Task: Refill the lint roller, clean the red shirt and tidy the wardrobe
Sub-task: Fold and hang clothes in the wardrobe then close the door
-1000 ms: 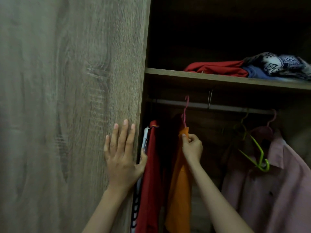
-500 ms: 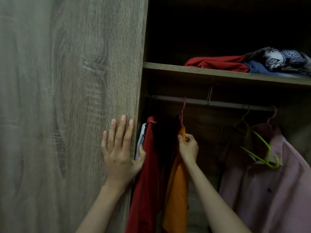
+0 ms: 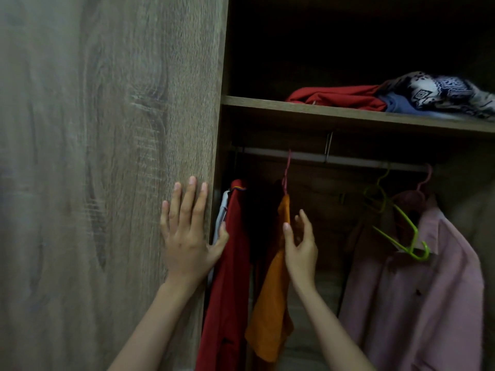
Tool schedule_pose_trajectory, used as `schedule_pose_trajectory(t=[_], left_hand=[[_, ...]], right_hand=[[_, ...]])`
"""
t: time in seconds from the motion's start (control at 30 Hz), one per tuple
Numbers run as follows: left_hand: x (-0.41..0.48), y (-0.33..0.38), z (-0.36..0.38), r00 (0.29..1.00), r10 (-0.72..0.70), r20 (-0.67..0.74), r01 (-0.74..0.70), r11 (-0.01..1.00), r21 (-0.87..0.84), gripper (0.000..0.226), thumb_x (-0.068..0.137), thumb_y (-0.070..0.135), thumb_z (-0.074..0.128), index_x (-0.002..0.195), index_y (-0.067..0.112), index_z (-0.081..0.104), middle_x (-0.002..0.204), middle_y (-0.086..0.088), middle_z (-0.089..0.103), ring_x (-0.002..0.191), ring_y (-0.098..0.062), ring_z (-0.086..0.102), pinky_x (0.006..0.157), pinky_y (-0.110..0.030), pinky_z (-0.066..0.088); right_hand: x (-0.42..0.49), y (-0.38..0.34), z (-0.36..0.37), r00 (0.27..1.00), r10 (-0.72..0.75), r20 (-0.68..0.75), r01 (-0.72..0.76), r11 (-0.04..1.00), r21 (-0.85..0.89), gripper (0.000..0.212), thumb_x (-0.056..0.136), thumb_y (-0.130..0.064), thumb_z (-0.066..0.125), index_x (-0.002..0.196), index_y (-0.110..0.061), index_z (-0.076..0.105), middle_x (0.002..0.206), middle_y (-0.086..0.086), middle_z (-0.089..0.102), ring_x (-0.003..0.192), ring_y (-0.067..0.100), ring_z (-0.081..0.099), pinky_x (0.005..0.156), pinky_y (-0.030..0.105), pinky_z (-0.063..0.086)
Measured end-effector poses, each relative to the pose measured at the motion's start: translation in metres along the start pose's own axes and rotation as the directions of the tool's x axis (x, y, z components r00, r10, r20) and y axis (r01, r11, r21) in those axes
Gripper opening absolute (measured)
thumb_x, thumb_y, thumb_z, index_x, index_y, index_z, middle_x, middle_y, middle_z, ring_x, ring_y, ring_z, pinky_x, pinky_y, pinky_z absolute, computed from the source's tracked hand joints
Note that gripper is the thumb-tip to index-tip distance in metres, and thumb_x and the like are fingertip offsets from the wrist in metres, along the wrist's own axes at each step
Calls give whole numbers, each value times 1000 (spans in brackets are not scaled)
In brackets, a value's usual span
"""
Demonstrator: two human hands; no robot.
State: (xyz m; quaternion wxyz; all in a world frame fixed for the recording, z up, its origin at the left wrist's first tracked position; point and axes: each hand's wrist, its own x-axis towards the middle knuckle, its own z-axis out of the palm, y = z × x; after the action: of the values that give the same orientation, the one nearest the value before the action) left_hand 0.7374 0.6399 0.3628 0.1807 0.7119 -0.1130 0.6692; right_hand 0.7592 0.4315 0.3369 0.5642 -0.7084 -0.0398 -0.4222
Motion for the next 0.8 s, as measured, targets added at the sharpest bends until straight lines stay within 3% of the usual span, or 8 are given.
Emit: schedule_pose_trajectory(t=[0.13, 0.3, 0.47, 0.57, 0.7, 0.8], left_hand=[[8, 15, -10, 999, -36, 6, 37, 988, -147, 69, 86, 35, 59, 145, 8, 35, 155, -9, 29, 146, -27, 22, 119, -50, 17], [52, 57, -20, 996, 78, -45, -89, 930, -358, 58, 90, 24, 57, 141, 5, 39, 149, -11, 40, 142, -23, 33, 118, -44, 23], [121, 94, -2, 985, 151, -89, -175, 869, -462, 54, 92, 24, 54, 142, 7, 41, 148, -9, 43, 139, -19, 39, 118, -40, 25], [171, 109, 14, 986, 165, 5, -146, 885, -442, 58, 95, 36, 47, 147, 13, 35, 152, -6, 38, 141, -16, 34, 119, -37, 18], [224, 124, 44, 921, 158, 356, -48, 953, -299, 63, 98, 55, 28, 153, 27, 16, 157, -9, 28, 143, -22, 30, 119, -44, 8], [248, 132, 61, 789, 82, 609, 26, 986, -167, 62, 98, 58, 27, 152, 31, 17, 146, -13, 42, 132, -29, 44, 110, -47, 30]], right_hand=[[-4, -46, -35, 960, -251, -124, 257, 966, 29, 39, 96, -27, 50, 134, -26, 46, 133, -2, 54, 123, 6, 50, 99, 17, 43], [28, -113, -74, 816, -540, -205, 540, 839, -59, 34, 97, -19, 46, 130, -12, 50, 126, 6, 57, 112, 13, 56, 90, 9, 40], [96, -164, -99, 704, -682, -199, 627, 728, -278, 40, 98, -28, 41, 134, -14, 46, 133, 3, 50, 124, 14, 45, 104, 25, 37], [144, -187, -106, 763, -626, -159, 520, 741, -425, 46, 98, -38, 40, 138, -17, 42, 141, 7, 41, 133, 20, 36, 110, 37, 33], [191, -200, -109, 916, -400, -20, 303, 724, -620, 53, 96, -50, 35, 142, -24, 36, 143, 14, 38, 130, 32, 40, 107, 47, 34], [204, -206, -107, 952, -295, 83, 260, 637, -726, 51, 95, -53, 31, 141, -30, 36, 140, 15, 43, 125, 35, 46, 101, 45, 37]])
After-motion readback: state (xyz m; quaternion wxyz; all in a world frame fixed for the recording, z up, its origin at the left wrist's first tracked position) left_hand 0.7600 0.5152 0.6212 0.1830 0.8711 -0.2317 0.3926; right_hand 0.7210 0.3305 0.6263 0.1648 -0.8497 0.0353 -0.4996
